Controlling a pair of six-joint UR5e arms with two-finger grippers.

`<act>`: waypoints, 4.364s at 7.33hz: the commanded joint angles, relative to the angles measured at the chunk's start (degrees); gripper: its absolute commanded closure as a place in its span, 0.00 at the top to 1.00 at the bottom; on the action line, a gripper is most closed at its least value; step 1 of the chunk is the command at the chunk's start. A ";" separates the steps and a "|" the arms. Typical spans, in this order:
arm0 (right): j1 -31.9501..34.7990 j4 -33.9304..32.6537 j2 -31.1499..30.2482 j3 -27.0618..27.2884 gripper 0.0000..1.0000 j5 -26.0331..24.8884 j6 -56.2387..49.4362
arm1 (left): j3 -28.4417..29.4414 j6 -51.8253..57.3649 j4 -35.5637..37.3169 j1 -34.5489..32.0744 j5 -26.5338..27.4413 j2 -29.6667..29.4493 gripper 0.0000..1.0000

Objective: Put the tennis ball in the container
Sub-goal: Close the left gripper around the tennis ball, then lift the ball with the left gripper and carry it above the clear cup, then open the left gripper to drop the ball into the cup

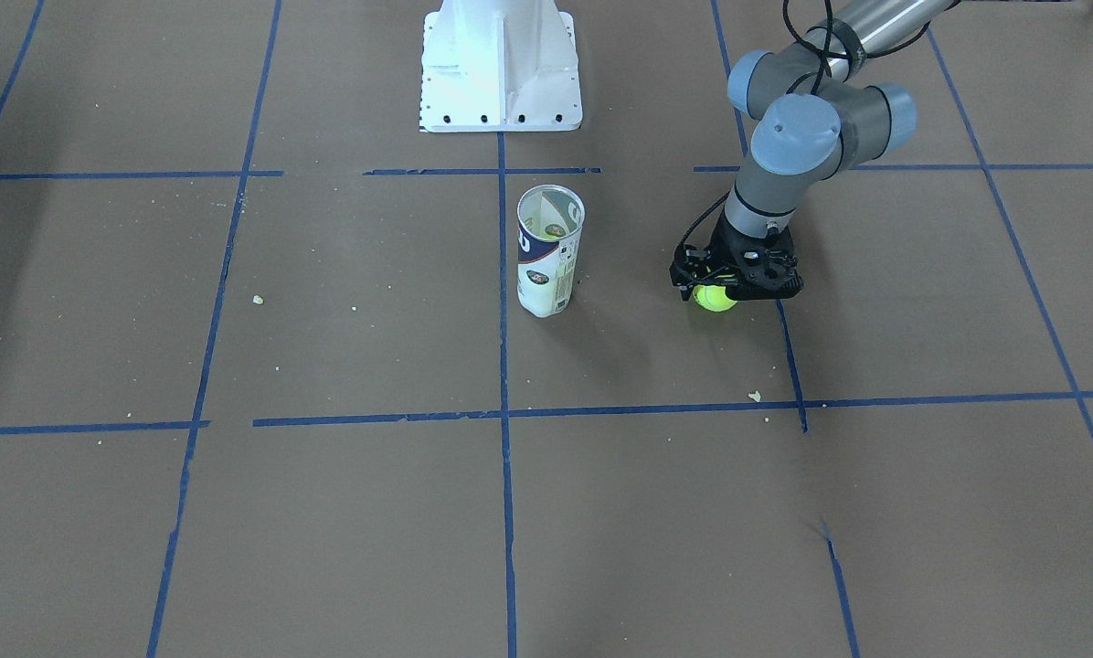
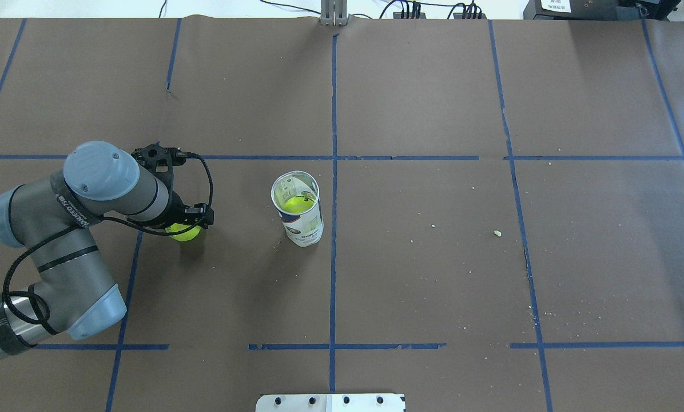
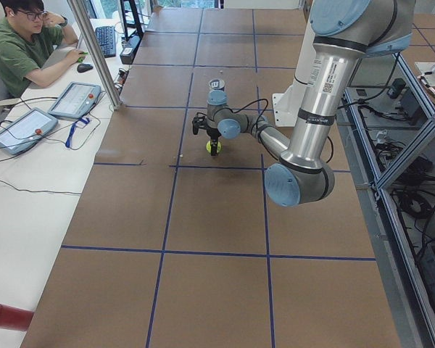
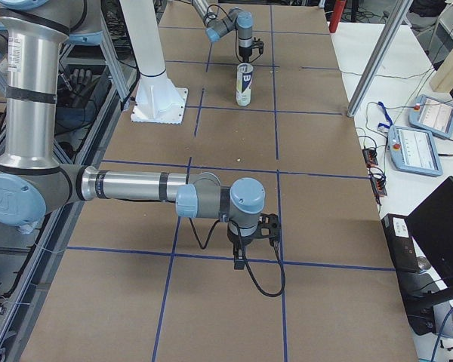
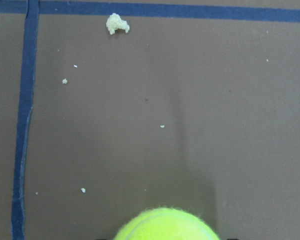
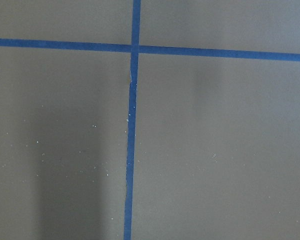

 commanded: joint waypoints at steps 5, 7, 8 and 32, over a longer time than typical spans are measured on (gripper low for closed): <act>0.00 0.00 -0.06 0.00 1.00 0.00 0.00 | -21.66 0.61 22.00 -5.71 0.30 -0.54 0.08; 0.00 0.00 -0.06 0.09 1.00 0.00 0.00 | -31.68 0.61 31.58 -8.30 0.21 -1.25 0.08; 0.00 0.00 0.03 0.09 1.00 0.00 0.00 | -33.55 0.44 35.98 -8.30 0.12 -3.95 0.08; 0.00 0.00 -0.06 0.09 1.00 0.00 0.00 | -6.50 -16.70 41.82 -0.13 -1.81 -34.30 0.99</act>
